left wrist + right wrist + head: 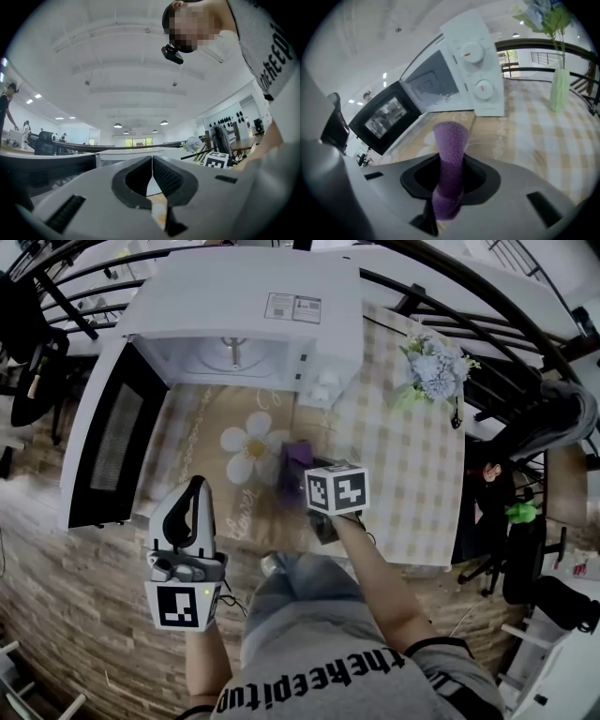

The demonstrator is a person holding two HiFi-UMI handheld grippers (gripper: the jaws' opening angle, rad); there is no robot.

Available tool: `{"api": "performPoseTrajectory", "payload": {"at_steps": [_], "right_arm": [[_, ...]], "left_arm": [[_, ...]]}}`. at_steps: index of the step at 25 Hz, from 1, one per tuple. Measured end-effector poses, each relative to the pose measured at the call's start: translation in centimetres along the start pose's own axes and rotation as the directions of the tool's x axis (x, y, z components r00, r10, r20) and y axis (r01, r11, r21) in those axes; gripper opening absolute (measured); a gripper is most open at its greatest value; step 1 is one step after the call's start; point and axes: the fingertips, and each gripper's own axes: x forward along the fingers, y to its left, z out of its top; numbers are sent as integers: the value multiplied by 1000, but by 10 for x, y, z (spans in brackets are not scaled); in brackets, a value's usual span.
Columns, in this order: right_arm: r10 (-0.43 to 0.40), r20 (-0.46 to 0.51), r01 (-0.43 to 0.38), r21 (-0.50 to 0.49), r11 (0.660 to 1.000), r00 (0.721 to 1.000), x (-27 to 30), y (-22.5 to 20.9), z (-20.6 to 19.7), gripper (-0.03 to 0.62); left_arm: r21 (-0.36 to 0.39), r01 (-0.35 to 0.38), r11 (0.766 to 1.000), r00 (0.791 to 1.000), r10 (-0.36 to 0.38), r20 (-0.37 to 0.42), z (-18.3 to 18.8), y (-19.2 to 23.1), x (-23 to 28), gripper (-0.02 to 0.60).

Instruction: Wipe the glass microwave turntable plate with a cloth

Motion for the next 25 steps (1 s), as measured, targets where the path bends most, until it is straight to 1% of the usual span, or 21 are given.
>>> {"api": "performPoseTrajectory", "payload": {"at_steps": [2,3,4,6,9,13,16,21,25], "right_arm": [[62,-29,-62,3,998,998,11,26,-8,106],[74,-48,-75,-5,997,996,17,35,-14,106],[73,-69,-74,-22,997,995,24,40,-20,106],[41,-103,-49,-78,996,994,35,44,-30,106],[-5,-117,-14,-164,986,993,41,44,-34,106],[-34,-111,10,-210,978,993,37,38,-35,106],[-71,-90,48,-237,970,993,28,25,-34,106],[-114,-75,98,-193,976,991,12,-8,-36,106],[-153,-58,143,-149,979,987,-2,-36,-38,107]], "left_arm": [[3,0,1000,999,0,-38,-9,2,-9,11],[2,-4,1000,999,4,-39,-9,3,-11,11],[0,-13,1000,1000,13,-19,-4,4,-11,11],[-4,-26,1000,1000,26,10,5,6,-12,11],[-3,-39,999,999,39,-1,3,9,-17,11],[-7,-38,999,999,38,2,5,7,-19,11],[-2,-30,1000,1000,30,-4,5,4,-20,11],[0,-19,1000,1000,19,3,6,0,-18,11],[-8,6,1000,1000,-6,27,11,-8,-13,11]]}}
